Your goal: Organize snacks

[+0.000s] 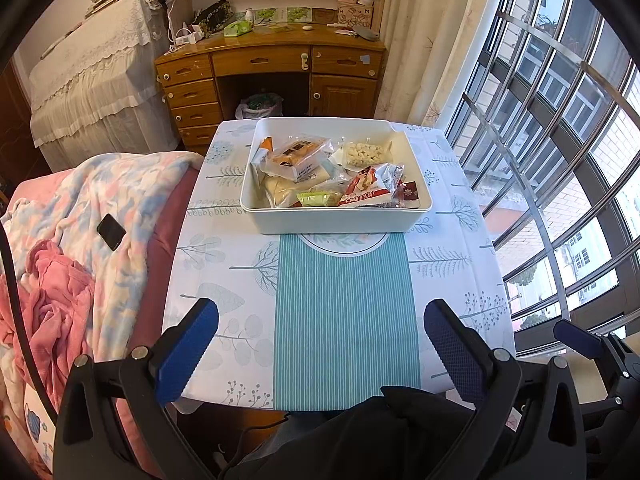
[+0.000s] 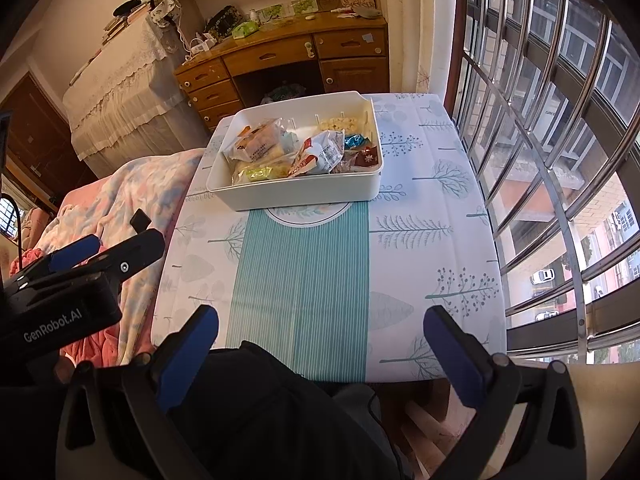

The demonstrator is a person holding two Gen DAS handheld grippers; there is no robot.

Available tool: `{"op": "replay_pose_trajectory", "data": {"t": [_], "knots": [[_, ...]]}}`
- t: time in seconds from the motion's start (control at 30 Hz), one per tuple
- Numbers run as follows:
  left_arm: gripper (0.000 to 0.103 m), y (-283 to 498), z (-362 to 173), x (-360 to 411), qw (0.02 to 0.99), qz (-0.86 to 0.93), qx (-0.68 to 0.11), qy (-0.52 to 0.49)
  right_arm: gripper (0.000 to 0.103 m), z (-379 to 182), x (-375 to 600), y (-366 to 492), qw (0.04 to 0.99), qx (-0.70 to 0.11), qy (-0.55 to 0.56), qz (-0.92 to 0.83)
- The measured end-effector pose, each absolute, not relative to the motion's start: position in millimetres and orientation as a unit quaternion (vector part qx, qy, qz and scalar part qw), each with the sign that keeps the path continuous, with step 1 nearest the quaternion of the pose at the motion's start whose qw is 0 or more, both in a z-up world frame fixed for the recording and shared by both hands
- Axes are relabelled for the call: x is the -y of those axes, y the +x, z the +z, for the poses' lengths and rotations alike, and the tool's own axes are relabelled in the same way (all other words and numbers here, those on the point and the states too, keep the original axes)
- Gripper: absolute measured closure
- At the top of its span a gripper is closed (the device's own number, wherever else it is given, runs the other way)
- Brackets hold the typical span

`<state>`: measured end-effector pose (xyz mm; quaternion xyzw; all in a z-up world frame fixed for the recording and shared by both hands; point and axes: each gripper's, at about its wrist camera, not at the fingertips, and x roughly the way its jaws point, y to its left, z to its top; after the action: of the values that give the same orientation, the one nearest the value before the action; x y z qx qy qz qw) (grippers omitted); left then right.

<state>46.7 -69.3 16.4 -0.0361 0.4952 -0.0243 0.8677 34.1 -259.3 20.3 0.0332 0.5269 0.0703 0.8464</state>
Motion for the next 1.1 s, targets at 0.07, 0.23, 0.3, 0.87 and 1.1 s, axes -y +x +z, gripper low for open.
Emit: {"op": "replay_pose_trajectory", "data": {"t": [0.07,0.23,0.3,0.87,1.1], "knots": [[0.001,46.6,16.2,69.3,0.868,-0.024,-0.495,-0.036,0.000,20.3,259.5,34.3,0.846,-0.527,0.033,0.071],[0.001,46.7,16.4,69.4,0.868,-0.024,-0.495,-0.036,0.000,20.3,259.7,34.4,0.846,-0.527,0.033,0.071],[0.001,46.6,16.2,69.2,0.868,-0.024,-0.496,-0.036,0.000,20.2,259.7,34.5,0.846,-0.527,0.033,0.071],[0.001,47.1,16.6,69.7,0.867,-0.024,-0.496,-0.035,0.000,19.1,259.8,33.0,0.846,-0.528,0.033,0.071],[0.001,47.3,16.7,70.2,0.867,-0.024,-0.496,-0.035,0.000,16.9,259.4,30.1,0.845,-0.529,0.034,0.071]]}}
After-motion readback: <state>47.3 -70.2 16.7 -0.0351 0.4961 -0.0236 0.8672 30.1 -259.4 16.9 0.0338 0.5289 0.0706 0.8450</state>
